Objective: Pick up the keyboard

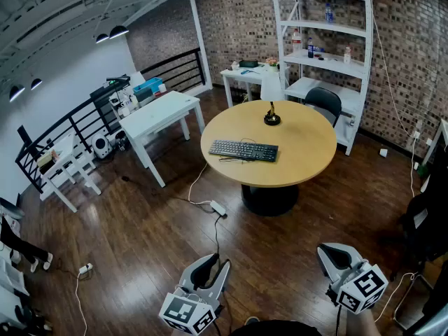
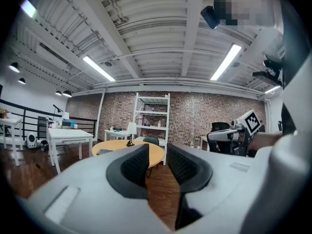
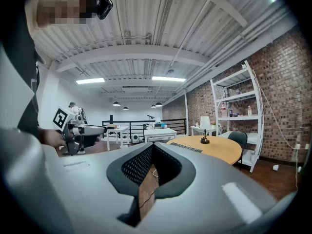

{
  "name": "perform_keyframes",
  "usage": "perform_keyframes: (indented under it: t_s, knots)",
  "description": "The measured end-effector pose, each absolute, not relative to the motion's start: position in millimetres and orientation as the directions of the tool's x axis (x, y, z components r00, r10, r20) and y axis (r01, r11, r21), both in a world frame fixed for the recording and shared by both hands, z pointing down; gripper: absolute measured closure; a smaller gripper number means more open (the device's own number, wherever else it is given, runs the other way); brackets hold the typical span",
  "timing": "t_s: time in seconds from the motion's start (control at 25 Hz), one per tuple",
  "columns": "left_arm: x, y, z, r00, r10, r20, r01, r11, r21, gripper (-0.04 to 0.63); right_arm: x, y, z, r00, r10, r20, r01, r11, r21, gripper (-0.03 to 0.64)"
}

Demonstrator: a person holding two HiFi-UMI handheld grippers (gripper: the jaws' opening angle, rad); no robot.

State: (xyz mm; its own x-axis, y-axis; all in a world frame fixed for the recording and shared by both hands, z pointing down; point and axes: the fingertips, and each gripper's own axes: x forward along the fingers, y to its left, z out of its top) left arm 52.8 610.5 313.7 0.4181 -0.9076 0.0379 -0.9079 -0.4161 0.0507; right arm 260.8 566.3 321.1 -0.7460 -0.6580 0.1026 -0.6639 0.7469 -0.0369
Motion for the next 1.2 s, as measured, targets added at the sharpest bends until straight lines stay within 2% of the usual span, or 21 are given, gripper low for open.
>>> perform_keyframes:
  t_s: [0.16,0.32,0.6,0.76,1.2]
  knots:
    - [33.9,603.4,321.7,0.402,-0.914,0.049,-0.916,-0.400,0.043,0.497,243.8,560.1,324.9,-0.748,-0.657,0.098,-0.662,0.748,-0.038,0.615]
    - [11.4,595.8,322.6,0.409,-0.911,0.045,-0.912,-0.406,0.057,0.595,225.3,555.0,326.8,-0.733,-0.674,0.095,-0.679,0.732,-0.046,0.615]
    - [2.0,558.5,344.8,0.475,-0.874,0.102,-0.880,-0.471,0.056,0.595,202.3,530.7,344.2,-0.737,-0.656,0.160,-0.669,0.742,-0.038,0.615]
    - [12.2,523.6,352.9,0.501,-0.859,0.103,-0.865,-0.497,0.067,0.593,206.3,498.4,348.4,-0.741,-0.654,0.153,-0.666,0.744,-0.043,0.615]
    - [41.7,391.6,324.6,0.409,-0.909,0.084,-0.912,-0.403,0.081,0.577,236.8,364.0,337.3,-0.792,-0.600,0.110,-0.608,0.792,-0.055,0.615]
